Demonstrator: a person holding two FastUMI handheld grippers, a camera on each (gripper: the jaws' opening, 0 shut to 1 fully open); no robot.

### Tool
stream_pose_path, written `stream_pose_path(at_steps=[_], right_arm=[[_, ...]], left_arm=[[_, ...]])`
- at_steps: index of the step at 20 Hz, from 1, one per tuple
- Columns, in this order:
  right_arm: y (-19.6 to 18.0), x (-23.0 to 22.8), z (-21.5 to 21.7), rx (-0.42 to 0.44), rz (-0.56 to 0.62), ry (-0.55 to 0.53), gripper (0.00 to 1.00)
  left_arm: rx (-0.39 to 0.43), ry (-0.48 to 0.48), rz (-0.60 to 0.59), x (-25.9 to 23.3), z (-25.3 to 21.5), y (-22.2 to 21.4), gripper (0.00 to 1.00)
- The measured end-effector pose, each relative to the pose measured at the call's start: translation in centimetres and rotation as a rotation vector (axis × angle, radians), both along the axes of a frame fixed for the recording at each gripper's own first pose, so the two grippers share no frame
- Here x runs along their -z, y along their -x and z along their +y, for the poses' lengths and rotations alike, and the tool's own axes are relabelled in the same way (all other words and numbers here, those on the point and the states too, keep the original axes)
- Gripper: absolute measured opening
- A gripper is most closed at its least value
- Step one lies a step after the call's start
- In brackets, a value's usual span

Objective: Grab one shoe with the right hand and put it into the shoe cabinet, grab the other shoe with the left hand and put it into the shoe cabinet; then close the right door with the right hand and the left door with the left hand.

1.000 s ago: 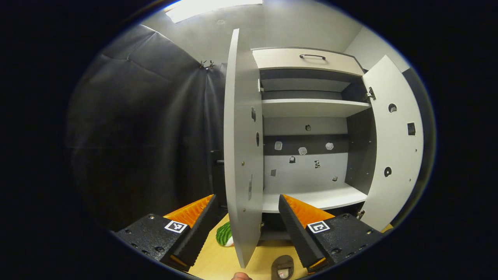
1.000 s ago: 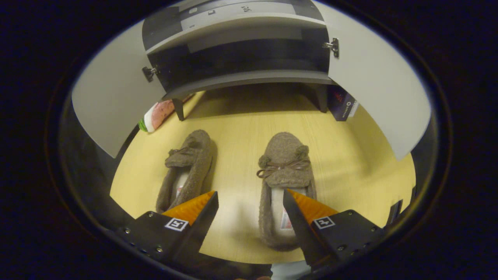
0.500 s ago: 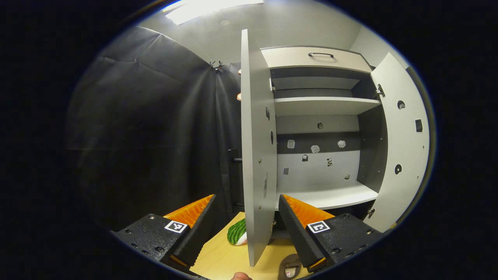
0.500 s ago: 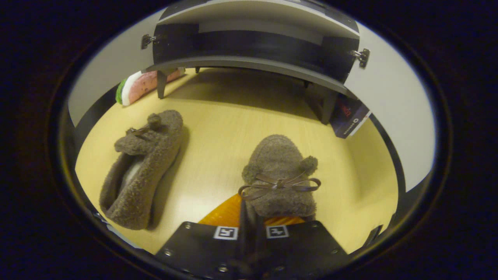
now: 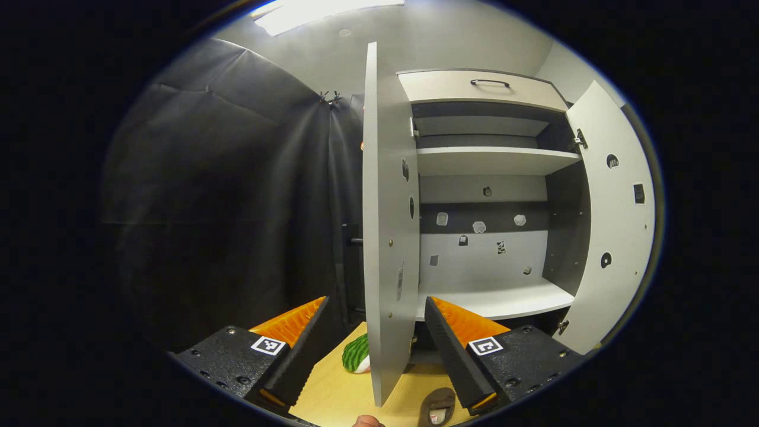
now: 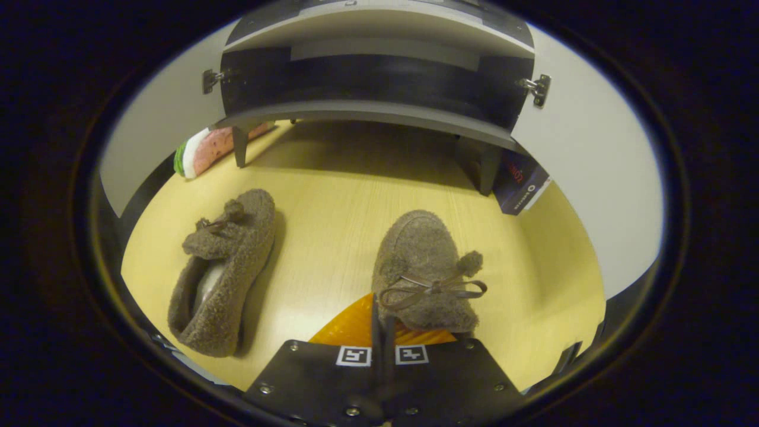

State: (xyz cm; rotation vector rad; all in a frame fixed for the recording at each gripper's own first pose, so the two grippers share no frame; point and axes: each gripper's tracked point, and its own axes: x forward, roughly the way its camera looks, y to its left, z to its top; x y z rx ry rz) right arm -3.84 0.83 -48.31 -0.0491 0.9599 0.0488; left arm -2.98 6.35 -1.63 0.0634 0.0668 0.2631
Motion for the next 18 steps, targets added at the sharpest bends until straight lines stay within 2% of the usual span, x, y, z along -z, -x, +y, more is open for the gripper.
stream_pose_path(at_steps=[6,10,14,18], right_arm=[[-3.0,-7.7,-0.9,-0.014,-0.163,-0.008,0.01],[-6.7,-15.6,-1.5,-0.018,-0.33,-0.019,0.0],[-11.2,-23.9,-2.3,0.013,-0.501,-0.046,0.01],[-16.1,-30.1,-3.1,0.038,-0.626,-0.056,0.0]], left_arm=[[0.002,0.005,-0.004,0.0,-0.1,-0.1,0.96],[0.0,0.006,-0.006,0.0,0.0,-0.1,0.96],[-0.004,0.01,-0.013,-0.1,0.2,-0.1,0.96],[-0.012,0.012,-0.018,-0.2,0.4,0.0,0.96]])
